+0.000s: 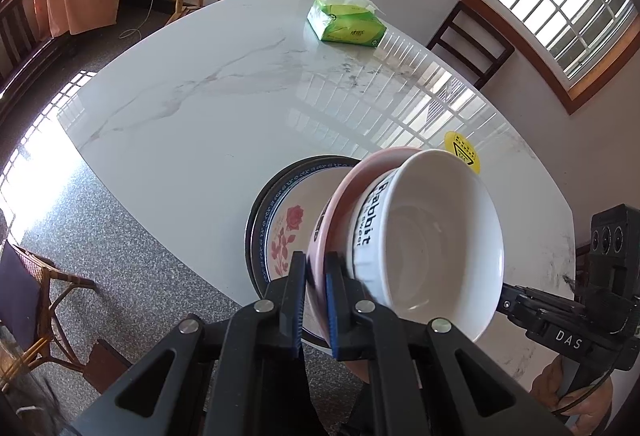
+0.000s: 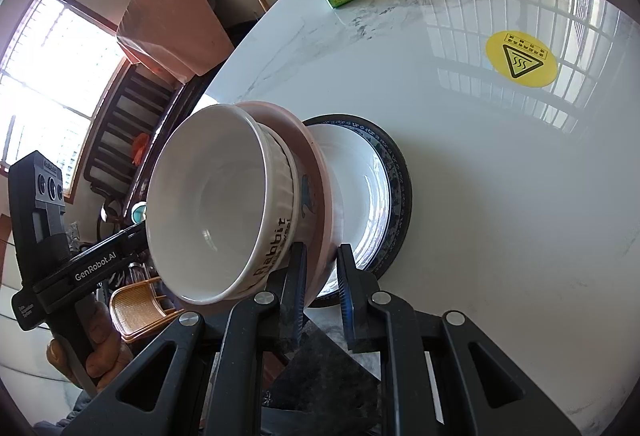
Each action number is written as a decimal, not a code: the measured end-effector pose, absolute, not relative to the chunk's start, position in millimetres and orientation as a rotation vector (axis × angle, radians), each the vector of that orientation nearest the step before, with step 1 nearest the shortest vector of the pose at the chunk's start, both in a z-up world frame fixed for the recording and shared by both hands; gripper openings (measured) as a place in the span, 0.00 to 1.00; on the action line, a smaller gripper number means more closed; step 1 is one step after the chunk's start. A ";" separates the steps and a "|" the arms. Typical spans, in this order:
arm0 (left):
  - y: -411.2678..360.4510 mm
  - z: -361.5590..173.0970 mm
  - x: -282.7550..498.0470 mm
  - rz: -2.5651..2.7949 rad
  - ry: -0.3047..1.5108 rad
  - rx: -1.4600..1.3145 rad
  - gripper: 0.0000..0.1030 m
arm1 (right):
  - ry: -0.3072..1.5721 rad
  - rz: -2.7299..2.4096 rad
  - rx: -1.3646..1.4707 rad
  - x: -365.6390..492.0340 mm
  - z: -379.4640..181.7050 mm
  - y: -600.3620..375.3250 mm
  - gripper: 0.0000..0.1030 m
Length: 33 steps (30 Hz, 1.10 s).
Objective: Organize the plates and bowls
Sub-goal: 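Lift the nested bowl stack and lower it onto the plate stack, then open both grippers to release the bowls on the plates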
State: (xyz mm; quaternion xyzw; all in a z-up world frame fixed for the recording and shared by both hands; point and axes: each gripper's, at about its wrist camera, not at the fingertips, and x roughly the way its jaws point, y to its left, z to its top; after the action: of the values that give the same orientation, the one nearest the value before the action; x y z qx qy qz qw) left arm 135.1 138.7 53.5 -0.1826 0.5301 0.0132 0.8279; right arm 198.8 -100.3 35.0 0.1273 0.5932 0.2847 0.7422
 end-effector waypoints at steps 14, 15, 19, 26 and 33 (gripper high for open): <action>142.9 39.0 143.6 0.030 1.153 -0.384 0.07 | 1.332 0.618 0.277 205.0 29.4 -94.3 0.15; 142.8 38.2 143.6 0.030 1.154 -0.386 0.07 | 1.334 0.617 0.277 205.5 28.9 -94.1 0.15; 144.9 36.1 145.3 0.028 1.155 -0.392 0.07 | 1.341 0.612 0.278 206.0 25.9 -91.0 0.15; 148.2 33.1 148.6 0.029 1.154 -0.398 0.07 | 1.357 0.605 0.294 208.8 22.9 -90.4 0.16; 153.2 33.5 146.4 0.007 1.119 -0.398 0.07 | 1.351 0.612 0.305 208.6 26.0 -87.5 0.18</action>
State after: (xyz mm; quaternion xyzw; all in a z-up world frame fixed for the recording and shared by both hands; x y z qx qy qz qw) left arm 146.4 153.2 33.5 -0.1877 0.5271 0.0033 0.8288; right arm 208.6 -87.5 26.0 0.1381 0.6127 0.2777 0.7269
